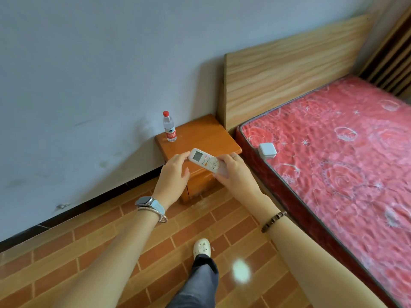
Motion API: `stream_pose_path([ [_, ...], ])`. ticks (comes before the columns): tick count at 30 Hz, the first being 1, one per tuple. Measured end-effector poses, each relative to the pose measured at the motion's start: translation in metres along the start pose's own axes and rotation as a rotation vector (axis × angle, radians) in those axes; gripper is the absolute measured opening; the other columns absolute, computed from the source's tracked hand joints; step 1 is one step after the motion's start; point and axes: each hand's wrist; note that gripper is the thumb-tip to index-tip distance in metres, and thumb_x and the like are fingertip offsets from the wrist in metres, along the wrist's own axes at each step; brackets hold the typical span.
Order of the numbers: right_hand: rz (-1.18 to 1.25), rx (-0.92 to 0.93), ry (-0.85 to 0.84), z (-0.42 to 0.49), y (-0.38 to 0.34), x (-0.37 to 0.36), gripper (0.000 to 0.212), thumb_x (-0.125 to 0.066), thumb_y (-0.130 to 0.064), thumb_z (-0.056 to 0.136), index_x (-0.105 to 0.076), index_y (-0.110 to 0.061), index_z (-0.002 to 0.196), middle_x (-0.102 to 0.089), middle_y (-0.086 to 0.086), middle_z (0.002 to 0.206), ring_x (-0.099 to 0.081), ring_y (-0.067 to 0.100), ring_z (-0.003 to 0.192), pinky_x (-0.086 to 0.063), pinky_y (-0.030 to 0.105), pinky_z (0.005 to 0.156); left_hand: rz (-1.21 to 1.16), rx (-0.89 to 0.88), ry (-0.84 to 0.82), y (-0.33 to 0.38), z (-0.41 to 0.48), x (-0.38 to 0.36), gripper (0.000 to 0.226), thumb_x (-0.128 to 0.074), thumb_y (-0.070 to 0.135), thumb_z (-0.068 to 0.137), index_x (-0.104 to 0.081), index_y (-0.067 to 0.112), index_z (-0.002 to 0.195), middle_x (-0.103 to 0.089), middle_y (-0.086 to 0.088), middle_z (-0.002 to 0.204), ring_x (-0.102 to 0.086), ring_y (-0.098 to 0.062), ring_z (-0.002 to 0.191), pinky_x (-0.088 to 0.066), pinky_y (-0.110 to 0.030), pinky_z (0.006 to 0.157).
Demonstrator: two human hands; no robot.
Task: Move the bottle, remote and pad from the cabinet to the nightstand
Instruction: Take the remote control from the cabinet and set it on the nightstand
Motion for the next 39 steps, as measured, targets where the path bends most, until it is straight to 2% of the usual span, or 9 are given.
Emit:
stream_pose_path([
  [4,0.001,0.005,-0.003,0.064,-0.001,-0.003,0.048,-0.07,-0.025,0.086,-0.053,-0.014,0.13,-0.052,0.002,0.119,-0.052,0.014,0.109,-0.048,0.021,0.085,-0.019,0.021,0.021,-0.023,0.059,0.005,0.046,-0.054,0.002,0.091,-0.047,0.012,0.135,-0.055,-0.005,0.13,-0.051,-0.016,0.121,-0.042,-0.025,0.1],
  [6,0.005,0.01,0.0,0.093,0.003,-0.004,0.047,-0.07,-0.024,0.086,-0.053,-0.013,0.129,-0.052,0.002,0.117,-0.05,0.014,0.108,-0.043,0.017,0.081,-0.019,0.007,0.029,-0.032,0.087,0.007,0.046,-0.054,0.001,0.09,-0.047,0.011,0.135,-0.056,-0.005,0.13,-0.052,-0.015,0.12,-0.044,-0.03,0.102],
  [11,0.021,-0.003,-0.03,0.146,0.018,-0.014,0.048,-0.072,-0.023,0.084,-0.054,-0.011,0.128,-0.053,0.003,0.118,-0.052,0.015,0.11,-0.042,0.018,0.083,-0.023,0.061,0.032,-0.049,0.132,-0.003,0.047,-0.054,0.001,0.09,-0.046,0.012,0.135,-0.055,-0.005,0.13,-0.051,-0.015,0.12,-0.041,-0.023,0.098],
  [22,0.074,0.003,-0.129,0.252,0.086,-0.035,0.049,-0.073,-0.024,0.083,-0.053,-0.013,0.127,-0.054,0.003,0.118,-0.053,0.015,0.111,-0.05,0.021,0.082,0.029,0.182,0.035,-0.078,0.228,-0.054,0.046,-0.055,0.001,0.089,-0.048,0.012,0.133,-0.058,-0.006,0.128,-0.054,-0.019,0.118,-0.048,-0.036,0.099],
  [26,0.088,-0.009,-0.16,0.297,0.123,-0.034,0.048,-0.072,-0.025,0.084,-0.052,-0.015,0.127,-0.053,0.0,0.117,-0.052,0.011,0.108,-0.04,0.013,0.075,0.039,0.248,0.053,-0.079,0.275,-0.083,0.044,-0.054,0.004,0.091,-0.049,0.014,0.134,-0.059,-0.005,0.128,-0.055,-0.018,0.118,-0.046,-0.026,0.096],
  [30,0.129,-0.027,-0.208,0.334,0.164,-0.045,0.049,-0.072,-0.023,0.084,-0.053,-0.014,0.129,-0.053,0.001,0.118,-0.052,0.012,0.108,-0.039,0.014,0.08,-0.004,0.348,0.072,-0.083,0.307,-0.122,0.046,-0.052,0.006,0.093,-0.044,0.013,0.138,-0.053,-0.005,0.135,-0.05,-0.017,0.124,-0.034,-0.015,0.095],
  [33,0.144,-0.045,-0.244,0.357,0.193,-0.06,0.049,-0.072,-0.022,0.084,-0.053,-0.014,0.129,-0.053,0.001,0.119,-0.051,0.011,0.106,-0.043,0.018,0.083,-0.018,0.401,0.058,-0.091,0.325,-0.153,0.051,-0.053,0.008,0.094,-0.038,0.013,0.142,-0.049,-0.004,0.139,-0.048,-0.015,0.126,-0.033,-0.012,0.094],
  [36,0.162,-0.077,-0.268,0.379,0.221,-0.079,0.048,-0.072,-0.021,0.084,-0.053,-0.014,0.127,-0.053,0.0,0.118,-0.046,0.006,0.1,-0.038,0.017,0.081,-0.022,0.409,0.016,-0.108,0.345,-0.18,0.057,-0.053,0.009,0.094,-0.03,0.013,0.145,-0.047,-0.004,0.139,-0.048,-0.015,0.124,-0.037,-0.012,0.092],
  [39,0.182,-0.12,-0.267,0.399,0.249,-0.104,0.047,-0.072,-0.02,0.084,-0.054,-0.014,0.128,-0.052,-0.001,0.116,-0.046,0.007,0.101,-0.035,0.015,0.08,0.041,0.356,-0.058,-0.132,0.364,-0.208,0.063,-0.053,0.008,0.093,-0.022,0.014,0.148,-0.046,-0.005,0.138,-0.053,-0.016,0.116,-0.047,-0.02,0.088],
])
Point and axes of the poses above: each hand's wrist, its own z-axis towards the middle knuckle, its own x-axis out of the back of the hand, y = z × x
